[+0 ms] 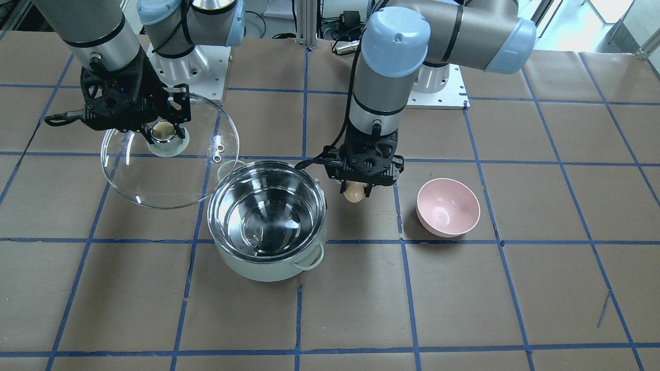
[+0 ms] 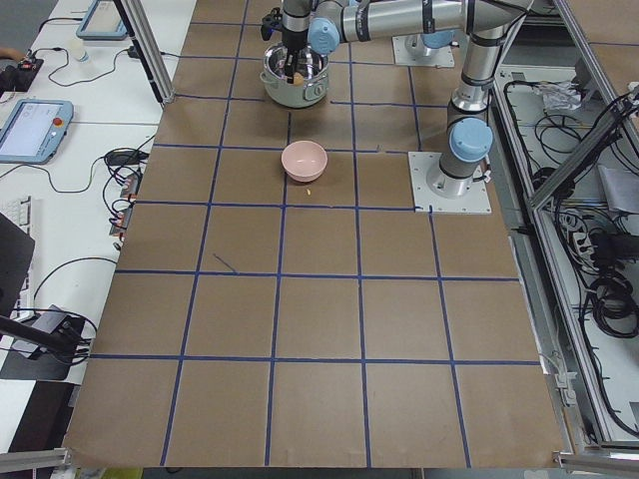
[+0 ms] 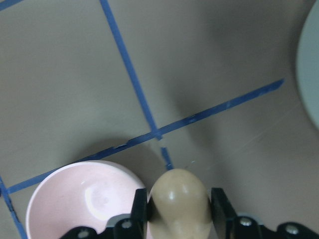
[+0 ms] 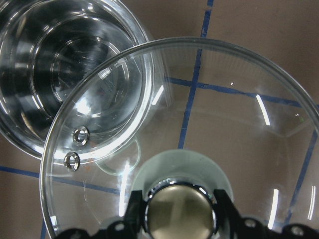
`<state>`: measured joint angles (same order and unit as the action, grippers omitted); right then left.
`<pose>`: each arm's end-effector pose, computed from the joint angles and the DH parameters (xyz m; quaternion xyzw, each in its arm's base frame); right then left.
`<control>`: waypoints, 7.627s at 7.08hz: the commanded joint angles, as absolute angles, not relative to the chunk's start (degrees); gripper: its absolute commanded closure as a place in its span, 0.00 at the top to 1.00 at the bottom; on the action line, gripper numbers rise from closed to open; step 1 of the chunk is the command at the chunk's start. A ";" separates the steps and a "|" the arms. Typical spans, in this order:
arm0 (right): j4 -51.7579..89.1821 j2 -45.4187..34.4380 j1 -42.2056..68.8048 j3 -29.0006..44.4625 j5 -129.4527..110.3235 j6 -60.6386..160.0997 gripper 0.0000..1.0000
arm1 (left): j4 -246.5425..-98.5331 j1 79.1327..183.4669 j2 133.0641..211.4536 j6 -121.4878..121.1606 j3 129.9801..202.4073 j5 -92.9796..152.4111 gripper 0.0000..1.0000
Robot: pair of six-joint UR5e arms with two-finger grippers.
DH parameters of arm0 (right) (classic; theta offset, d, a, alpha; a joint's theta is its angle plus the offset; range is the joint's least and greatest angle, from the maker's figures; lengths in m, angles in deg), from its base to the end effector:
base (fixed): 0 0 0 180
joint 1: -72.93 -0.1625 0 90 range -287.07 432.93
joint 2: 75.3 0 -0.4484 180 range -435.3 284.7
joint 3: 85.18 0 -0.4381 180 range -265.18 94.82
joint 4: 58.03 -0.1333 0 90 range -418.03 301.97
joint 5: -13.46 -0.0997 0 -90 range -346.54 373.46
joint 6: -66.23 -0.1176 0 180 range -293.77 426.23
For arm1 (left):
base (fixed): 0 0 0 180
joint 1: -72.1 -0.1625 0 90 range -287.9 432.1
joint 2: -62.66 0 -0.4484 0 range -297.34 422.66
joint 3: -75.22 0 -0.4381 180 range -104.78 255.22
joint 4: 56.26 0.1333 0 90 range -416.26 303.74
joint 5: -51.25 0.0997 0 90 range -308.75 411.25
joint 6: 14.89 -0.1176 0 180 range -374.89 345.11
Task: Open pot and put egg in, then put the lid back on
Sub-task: 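Lift the egg from the bowl and carry it over the pot with the left gripper, then lower the egg into the pot and open the left gripper, then place the lid back on the pot with the right gripper while the left withdraws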
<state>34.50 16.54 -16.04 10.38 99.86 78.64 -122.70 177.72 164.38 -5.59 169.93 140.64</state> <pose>0.1313 -0.5225 0.4628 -0.0988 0.9946 0.0066 0.0324 -0.2978 -0.5655 0.3733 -0.0553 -0.9965 0.0596 0.0186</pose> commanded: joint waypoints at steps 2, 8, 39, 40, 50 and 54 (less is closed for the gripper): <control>34.60 16.46 -15.84 10.45 99.85 78.89 0.09 | -119.21 183.63 170.14 6.00 165.84 140.63 0.09; 33.99 16.63 -13.38 12.12 99.77 82.40 0.09 | -113.74 186.27 175.78 8.75 167.24 140.99 0.12; 59.04 3.36 -31.04 12.73 96.43 66.50 0.16 | -153.03 157.27 148.89 -16.04 162.59 142.57 1.00; 59.04 3.36 -31.04 12.73 96.43 66.58 0.17 | -153.03 157.27 148.89 -16.04 162.59 142.48 1.00; 59.39 3.36 -31.04 12.82 96.34 66.58 0.46 | -153.47 158.32 151.08 -16.04 161.62 142.22 1.00; 59.74 3.36 -31.04 12.91 96.34 66.58 0.56 | -153.20 158.68 150.82 -15.95 162.32 142.13 1.00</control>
